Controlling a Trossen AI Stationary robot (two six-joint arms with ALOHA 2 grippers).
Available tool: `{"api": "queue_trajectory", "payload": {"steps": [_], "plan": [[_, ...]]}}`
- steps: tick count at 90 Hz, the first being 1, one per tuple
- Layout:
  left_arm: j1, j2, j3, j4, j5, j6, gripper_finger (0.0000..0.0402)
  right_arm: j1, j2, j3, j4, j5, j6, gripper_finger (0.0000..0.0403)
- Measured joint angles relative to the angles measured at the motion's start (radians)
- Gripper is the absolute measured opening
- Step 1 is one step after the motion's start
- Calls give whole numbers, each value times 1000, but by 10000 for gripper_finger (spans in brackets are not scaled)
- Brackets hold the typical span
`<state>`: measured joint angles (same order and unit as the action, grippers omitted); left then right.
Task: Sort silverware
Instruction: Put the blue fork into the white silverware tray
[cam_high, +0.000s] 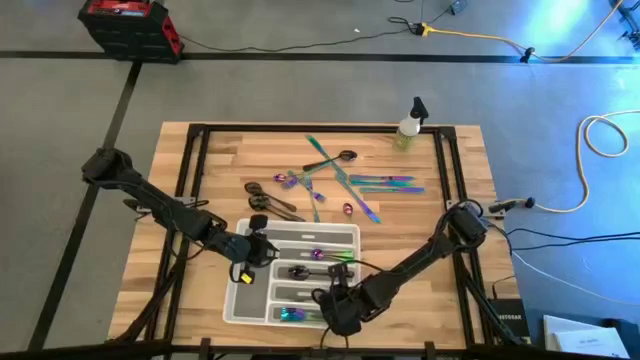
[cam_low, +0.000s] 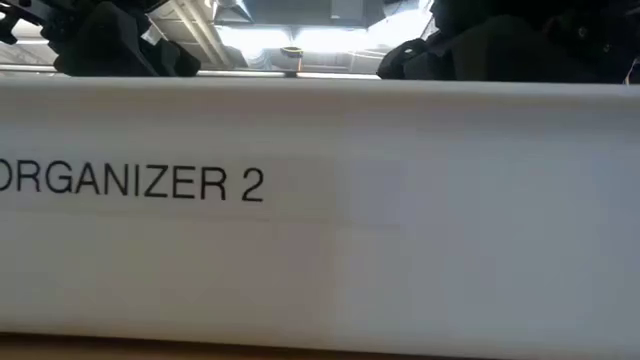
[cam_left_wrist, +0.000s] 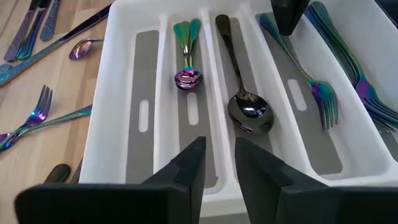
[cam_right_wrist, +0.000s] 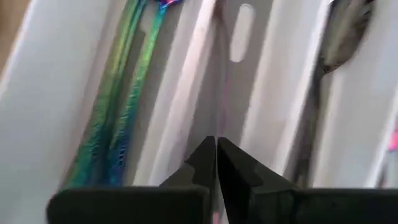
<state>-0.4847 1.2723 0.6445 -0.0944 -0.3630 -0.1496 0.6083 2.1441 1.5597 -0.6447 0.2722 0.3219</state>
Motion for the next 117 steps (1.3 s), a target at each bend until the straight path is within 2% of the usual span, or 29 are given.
{"api": "queue_trajectory", "payload": {"steps": [27, 45, 55, 117], "plan": [[0, 0, 0, 0, 0, 0, 72, 0, 0, 0, -3, -19, 25, 0], [0, 0, 0, 0, 0, 0, 72, 15, -13, 18, -27, 94, 11, 0], [0, 0, 0, 1, 0, 1, 72, 8, 7, 16, -67, 50, 26, 0], [0, 0, 0, 0, 0, 0, 72, 6, 13, 16, -52, -7, 33, 0]]}}
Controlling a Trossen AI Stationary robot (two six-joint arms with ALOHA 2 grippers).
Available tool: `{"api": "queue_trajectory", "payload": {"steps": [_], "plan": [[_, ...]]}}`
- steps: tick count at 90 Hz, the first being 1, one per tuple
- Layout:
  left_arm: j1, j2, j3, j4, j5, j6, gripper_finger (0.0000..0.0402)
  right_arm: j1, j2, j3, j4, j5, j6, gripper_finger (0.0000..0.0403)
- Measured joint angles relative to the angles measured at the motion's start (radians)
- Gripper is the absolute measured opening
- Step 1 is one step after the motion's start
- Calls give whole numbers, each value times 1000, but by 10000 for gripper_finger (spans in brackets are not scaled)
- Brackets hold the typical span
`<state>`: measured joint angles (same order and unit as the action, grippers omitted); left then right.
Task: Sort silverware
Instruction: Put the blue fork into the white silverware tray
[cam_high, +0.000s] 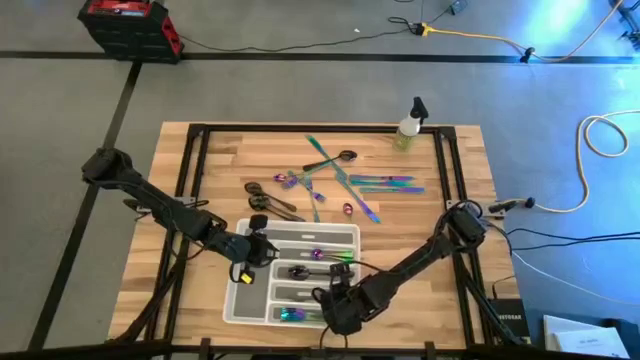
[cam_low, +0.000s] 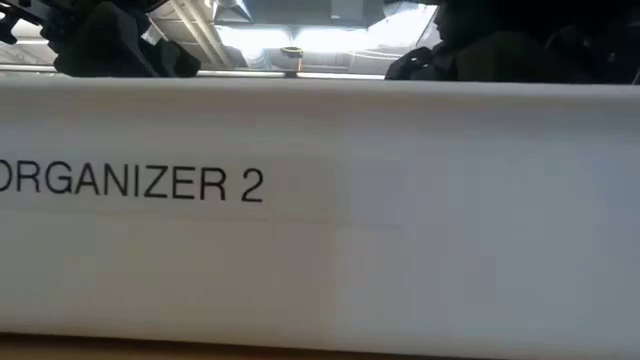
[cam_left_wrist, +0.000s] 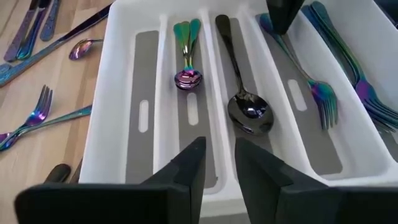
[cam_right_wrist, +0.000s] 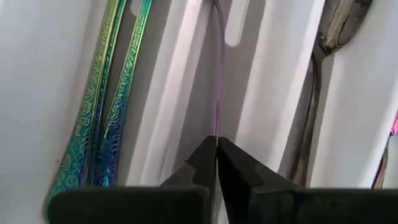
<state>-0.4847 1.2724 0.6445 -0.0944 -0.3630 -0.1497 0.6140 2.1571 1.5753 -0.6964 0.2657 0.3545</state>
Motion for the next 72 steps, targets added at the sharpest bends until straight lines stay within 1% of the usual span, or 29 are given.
{"api": "queue_trajectory", "payload": {"steps": [26, 52, 67, 72], "plan": [[0, 0, 0, 0, 0, 0, 72, -5, 0, 0, 0, -33, 12, 0], [0, 0, 0, 0, 0, 0, 72, -15, 0, 0, 14, -97, 20, 0], [0, 0, 0, 0, 0, 0, 72, -24, 0, 0, 23, -153, 42, 0], [0, 0, 0, 0, 0, 0, 72, -24, 0, 0, 25, -155, 41, 0]]}}
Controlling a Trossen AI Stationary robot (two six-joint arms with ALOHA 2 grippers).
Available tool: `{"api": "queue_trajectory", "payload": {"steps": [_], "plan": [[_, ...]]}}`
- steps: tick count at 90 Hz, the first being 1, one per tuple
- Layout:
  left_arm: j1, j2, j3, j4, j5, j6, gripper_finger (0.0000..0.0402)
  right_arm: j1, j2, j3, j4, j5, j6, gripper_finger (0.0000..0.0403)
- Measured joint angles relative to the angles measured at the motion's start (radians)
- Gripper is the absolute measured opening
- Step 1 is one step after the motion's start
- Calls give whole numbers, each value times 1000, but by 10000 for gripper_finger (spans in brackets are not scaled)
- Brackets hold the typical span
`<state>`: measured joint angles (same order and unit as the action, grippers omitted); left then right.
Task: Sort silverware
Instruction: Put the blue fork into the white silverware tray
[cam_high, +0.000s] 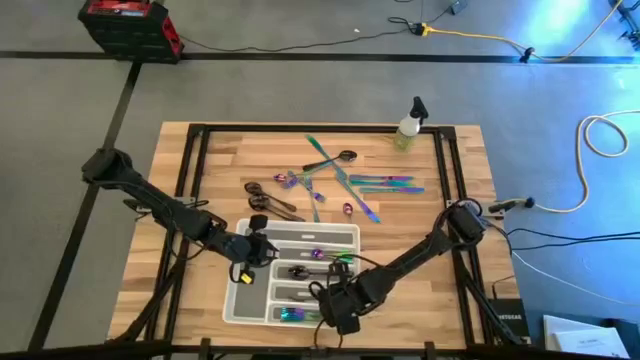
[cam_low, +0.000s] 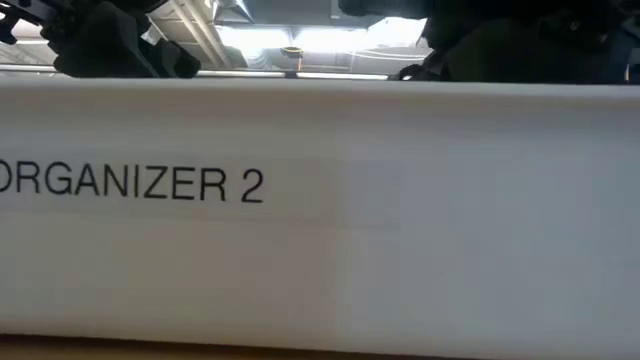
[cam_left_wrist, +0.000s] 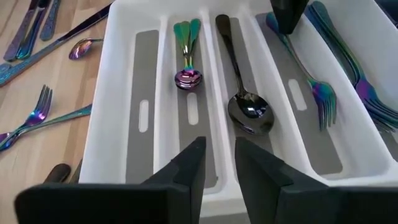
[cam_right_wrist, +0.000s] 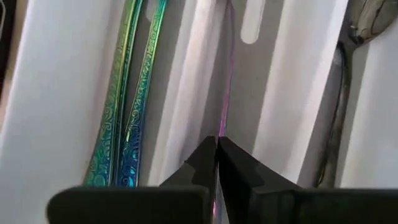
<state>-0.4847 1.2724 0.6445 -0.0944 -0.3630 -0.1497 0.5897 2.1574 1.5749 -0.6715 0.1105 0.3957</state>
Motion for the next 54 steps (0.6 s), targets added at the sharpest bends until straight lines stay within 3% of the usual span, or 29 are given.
{"api": "queue_trajectory", "payload": {"steps": [24, 41, 54], "plan": [[0, 0, 0, -1, 0, -2, 72, -15, 1, 0, 41, -116, 0, 0], [0, 0, 0, -2, 0, -3, 72, -19, 1, 1, 29, -92, -9, 0], [0, 0, 0, -3, 0, -3, 72, -15, 2, 0, 2, -14, -32, 0]]}}
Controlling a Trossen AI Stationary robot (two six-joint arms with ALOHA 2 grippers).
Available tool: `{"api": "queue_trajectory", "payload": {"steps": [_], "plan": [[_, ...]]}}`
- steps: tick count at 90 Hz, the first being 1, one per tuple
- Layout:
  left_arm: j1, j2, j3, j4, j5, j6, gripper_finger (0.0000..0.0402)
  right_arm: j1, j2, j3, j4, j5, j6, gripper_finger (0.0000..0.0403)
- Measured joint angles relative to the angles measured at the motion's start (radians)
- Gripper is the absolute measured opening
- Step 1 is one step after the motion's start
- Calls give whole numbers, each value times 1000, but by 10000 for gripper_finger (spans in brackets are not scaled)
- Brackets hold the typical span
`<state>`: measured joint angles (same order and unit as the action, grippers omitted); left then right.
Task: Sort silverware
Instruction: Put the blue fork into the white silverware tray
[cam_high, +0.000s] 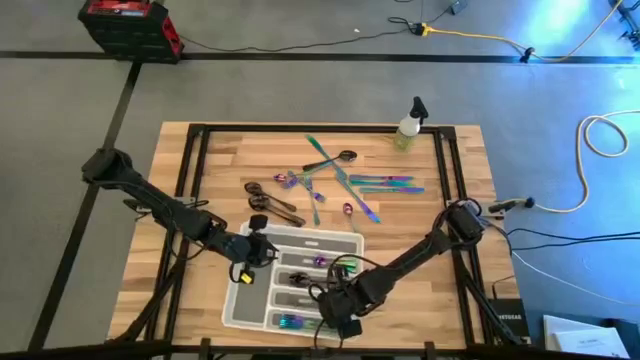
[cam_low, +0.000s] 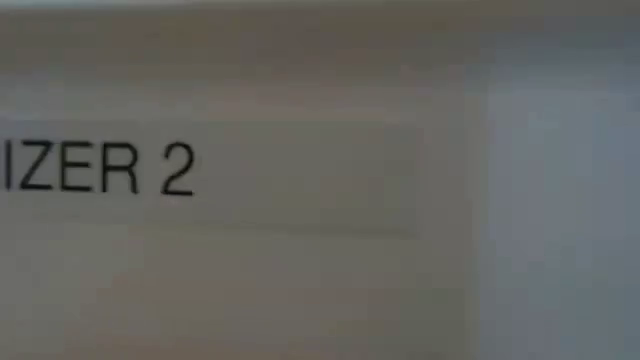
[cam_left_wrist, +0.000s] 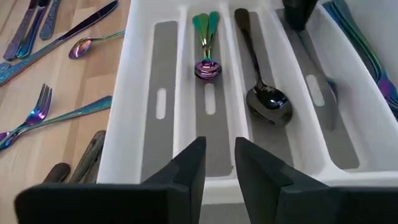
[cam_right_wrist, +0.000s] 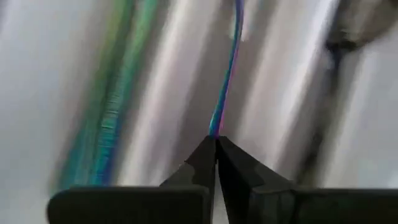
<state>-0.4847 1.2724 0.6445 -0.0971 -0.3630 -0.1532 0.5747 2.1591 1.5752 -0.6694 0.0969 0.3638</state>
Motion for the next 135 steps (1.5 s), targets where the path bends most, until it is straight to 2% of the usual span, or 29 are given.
{"api": "queue_trajectory", "payload": {"steps": [44, 65, 76, 111, 135], "plan": [[0, 0, 0, 0, 0, 0, 72, 4, 1, -1, -14, 37, 6, 0], [0, 0, 0, 0, 0, 0, 72, 33, -36, -4, -15, 130, -5, 0], [0, 0, 0, 1, 0, 0, 72, 34, -39, -3, 26, 119, -6, 3], [0, 0, 0, 2, 0, 2, 72, 34, 19, -2, 82, 96, -28, 67], [0, 0, 0, 3, 0, 2, 72, 35, 20, -2, 89, 144, -28, 111]]}}
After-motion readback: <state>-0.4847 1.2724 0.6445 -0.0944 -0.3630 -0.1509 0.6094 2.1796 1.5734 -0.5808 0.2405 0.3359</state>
